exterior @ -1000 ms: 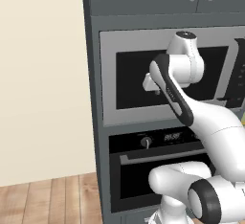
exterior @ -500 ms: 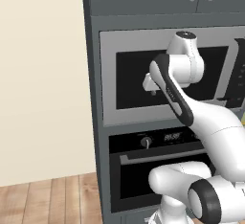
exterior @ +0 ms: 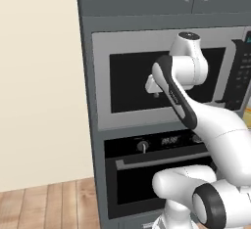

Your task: Take the baked cake out of the oven and place it on the plate for cooling. Then close the oven door.

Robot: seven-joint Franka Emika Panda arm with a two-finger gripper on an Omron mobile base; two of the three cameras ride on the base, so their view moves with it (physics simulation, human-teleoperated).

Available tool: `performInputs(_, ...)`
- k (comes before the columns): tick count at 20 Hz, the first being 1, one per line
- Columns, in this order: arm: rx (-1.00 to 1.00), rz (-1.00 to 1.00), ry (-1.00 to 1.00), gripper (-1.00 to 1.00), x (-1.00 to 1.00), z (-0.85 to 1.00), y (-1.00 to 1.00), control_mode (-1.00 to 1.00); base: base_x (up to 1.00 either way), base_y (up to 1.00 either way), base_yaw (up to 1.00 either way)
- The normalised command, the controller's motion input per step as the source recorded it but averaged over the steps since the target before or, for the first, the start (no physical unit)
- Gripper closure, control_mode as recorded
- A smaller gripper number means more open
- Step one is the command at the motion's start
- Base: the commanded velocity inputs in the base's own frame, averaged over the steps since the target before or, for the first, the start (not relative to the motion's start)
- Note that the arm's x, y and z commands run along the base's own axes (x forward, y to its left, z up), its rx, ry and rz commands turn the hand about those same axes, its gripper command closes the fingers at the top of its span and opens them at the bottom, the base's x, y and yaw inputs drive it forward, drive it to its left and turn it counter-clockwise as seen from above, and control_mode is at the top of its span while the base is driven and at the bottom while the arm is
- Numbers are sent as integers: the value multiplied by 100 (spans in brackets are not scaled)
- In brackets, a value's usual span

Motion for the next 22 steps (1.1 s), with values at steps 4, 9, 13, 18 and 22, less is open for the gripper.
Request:
performInputs(4,0,0,0,-100,0,0,0,100,4,-61,-5)
performInputs(9,0,0,0,-100,0,0,0,100,1,-62,-5)
performInputs(13,0,0,0,-100,0,0,0,100,-2,-56,-8)
performInputs(18,0,0,0,-100,0,0,0,100,-41,-30,-1)
performInputs(22,0,0,0,-100,0,0,0,100,-10,0,-8)
